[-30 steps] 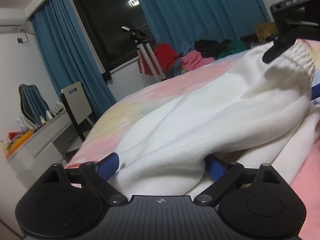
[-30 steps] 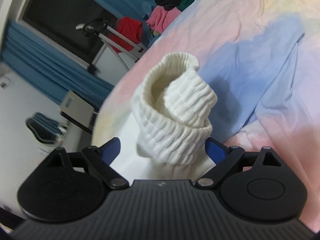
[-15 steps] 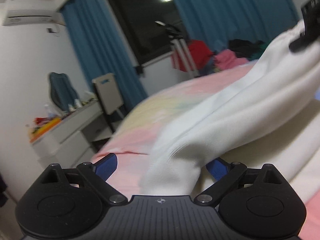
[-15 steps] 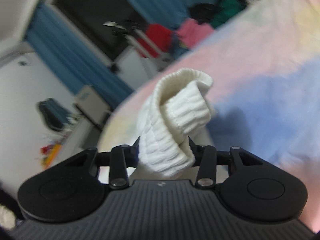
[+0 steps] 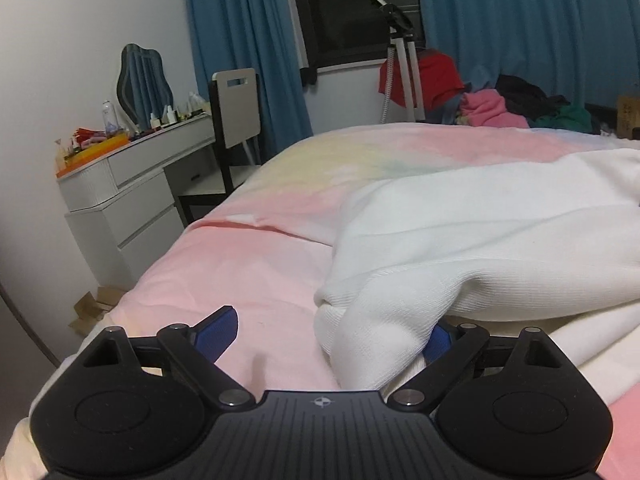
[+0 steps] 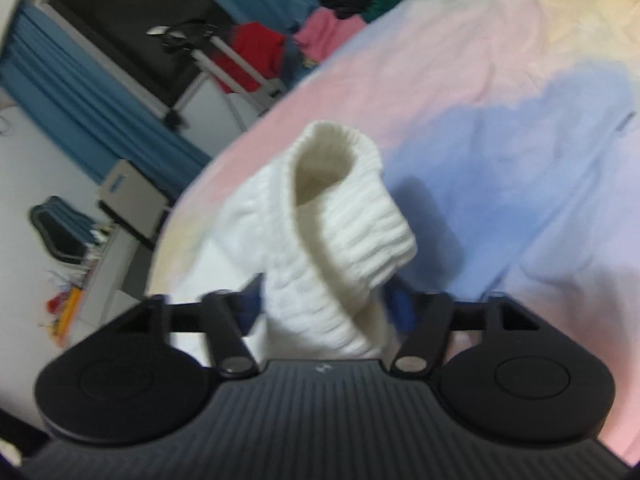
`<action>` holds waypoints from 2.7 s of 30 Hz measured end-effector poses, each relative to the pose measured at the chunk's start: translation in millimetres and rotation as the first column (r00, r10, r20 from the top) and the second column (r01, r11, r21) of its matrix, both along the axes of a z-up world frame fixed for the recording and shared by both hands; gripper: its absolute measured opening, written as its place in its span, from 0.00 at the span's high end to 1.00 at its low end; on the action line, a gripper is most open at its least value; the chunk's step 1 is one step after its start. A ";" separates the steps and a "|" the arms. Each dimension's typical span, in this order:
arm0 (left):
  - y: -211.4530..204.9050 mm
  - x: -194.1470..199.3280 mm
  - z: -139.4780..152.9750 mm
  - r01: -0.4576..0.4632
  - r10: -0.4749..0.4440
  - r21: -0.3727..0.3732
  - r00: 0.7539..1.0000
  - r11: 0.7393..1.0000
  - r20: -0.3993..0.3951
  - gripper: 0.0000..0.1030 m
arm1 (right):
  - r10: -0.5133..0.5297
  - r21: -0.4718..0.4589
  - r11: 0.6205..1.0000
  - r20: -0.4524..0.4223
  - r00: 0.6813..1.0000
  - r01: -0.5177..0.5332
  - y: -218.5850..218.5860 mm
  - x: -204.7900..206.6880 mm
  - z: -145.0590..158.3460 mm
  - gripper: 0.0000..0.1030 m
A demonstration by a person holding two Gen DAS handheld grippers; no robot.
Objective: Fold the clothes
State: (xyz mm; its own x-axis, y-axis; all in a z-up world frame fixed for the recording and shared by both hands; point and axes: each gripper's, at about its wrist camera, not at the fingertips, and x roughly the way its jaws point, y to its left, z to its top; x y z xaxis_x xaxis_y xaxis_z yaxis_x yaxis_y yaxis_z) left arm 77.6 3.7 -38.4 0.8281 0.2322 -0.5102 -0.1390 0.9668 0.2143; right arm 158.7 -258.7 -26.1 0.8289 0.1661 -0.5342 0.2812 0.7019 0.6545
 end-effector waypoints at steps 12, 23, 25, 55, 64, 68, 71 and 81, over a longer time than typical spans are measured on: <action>-11.9 7.5 -10.2 0.054 -0.053 0.041 0.998 0.998 -0.025 0.16 | 0.085 0.024 0.996 -0.083 0.993 -0.083 16.9 3.0 -15.5 0.15; -25.4 -0.3 -10.7 0.144 -0.152 0.143 0.987 0.979 0.045 0.71 | 0.062 0.040 0.997 -0.077 0.995 -0.059 20.5 3.9 -18.6 0.14; -22.9 -7.9 -5.7 0.161 -0.168 0.130 0.985 0.978 0.047 0.75 | 0.061 0.043 0.997 -0.079 0.995 -0.058 20.2 3.9 -18.4 0.14; 91.1 1.8 30.7 0.161 -0.329 -0.570 0.922 0.806 -0.204 0.16 | 0.049 -0.047 0.998 -0.042 0.998 -0.051 32.4 -3.2 2.3 0.54; 106.3 3.1 37.2 0.135 -0.303 -0.696 0.945 0.705 -0.124 0.01 | 0.040 -0.086 0.995 -0.024 0.999 -0.042 39.3 -2.4 9.2 0.58; 114.8 30.8 9.9 -0.050 -0.153 -0.753 0.968 0.656 -0.197 0.01 | 0.035 -0.093 0.995 -0.030 0.999 -0.038 40.0 0.8 6.3 0.58; 119.9 41.2 -4.8 -0.099 -0.154 -0.808 0.961 0.581 -0.228 0.02 | 0.032 -0.091 0.995 -0.033 0.999 -0.035 39.3 2.2 5.2 0.58; 113.8 51.1 -26.2 -0.119 -0.255 -0.875 0.930 0.469 -0.263 0.33 | 0.032 -0.071 0.997 -0.032 0.999 -0.035 37.9 2.0 5.6 0.57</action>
State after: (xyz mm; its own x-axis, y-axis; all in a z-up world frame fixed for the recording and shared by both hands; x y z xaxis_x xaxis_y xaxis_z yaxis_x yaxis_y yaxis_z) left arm 128.6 117.4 -64.6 0.5660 -0.5338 -0.6283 -0.1699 0.6703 -0.7224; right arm 160.7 -220.8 -20.5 0.8066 0.1537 -0.5707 0.2757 0.7562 0.5934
